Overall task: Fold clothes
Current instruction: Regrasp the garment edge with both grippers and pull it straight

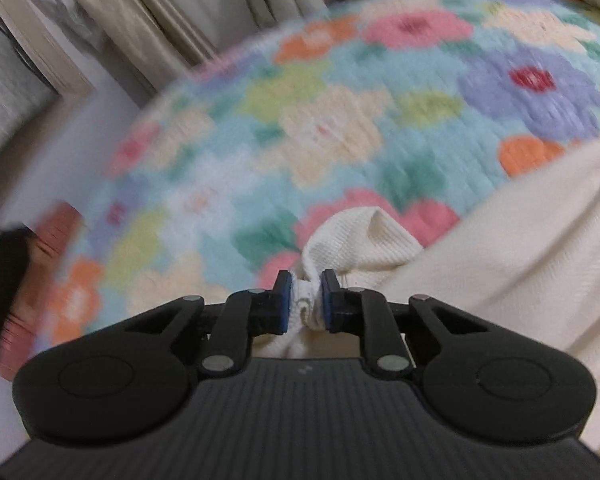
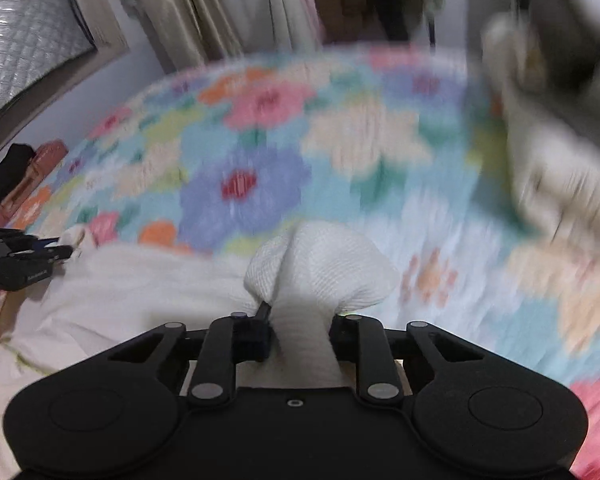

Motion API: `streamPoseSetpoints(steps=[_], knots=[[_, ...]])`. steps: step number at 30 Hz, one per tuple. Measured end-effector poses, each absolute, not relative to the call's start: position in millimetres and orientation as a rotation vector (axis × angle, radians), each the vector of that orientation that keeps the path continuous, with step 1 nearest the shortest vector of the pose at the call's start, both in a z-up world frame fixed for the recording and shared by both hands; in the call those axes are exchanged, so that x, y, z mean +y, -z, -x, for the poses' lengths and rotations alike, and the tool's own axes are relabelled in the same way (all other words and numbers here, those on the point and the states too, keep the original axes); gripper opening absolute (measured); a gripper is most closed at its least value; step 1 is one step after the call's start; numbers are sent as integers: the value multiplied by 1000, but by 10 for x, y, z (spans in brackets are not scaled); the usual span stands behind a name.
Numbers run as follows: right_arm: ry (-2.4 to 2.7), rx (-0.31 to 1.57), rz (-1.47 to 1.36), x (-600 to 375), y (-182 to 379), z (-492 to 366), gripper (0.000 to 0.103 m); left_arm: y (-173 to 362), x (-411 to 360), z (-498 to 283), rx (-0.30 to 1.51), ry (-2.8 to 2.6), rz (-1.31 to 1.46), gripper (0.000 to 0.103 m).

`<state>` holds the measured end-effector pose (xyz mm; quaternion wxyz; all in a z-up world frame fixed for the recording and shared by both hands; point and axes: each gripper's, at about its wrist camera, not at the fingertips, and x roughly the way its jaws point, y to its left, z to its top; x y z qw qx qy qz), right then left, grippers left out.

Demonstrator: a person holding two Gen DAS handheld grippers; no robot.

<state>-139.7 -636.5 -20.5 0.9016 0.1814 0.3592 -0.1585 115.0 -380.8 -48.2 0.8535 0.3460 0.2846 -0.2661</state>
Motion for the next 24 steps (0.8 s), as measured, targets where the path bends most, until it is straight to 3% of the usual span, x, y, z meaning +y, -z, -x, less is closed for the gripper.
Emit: streamPoseSetpoints(steps=[6,10,12,13,18,24], knots=[[390,456,-293,-6244,-636,1543,24,-350,-3457,-1392,413,405,-494,12],[352,265,-82,-5789,-1007,1722,25,-719,-3037,-1233,302,324,-356,13],[271,307,-60,-5665,-919,1750,38,-623,-2846,-1116,360,322,-342,16],[214,400,-91,-5672,-775,1718,39,-540,-2762,-1058,394,318,-341,16],[-4,894,-334,-5804,196,1510,36,196,-2392,-873,637,380,-222,16],[-94,1015,-420,-5836,472,1451,35,367,-2297,-772,712,431,-140,16]])
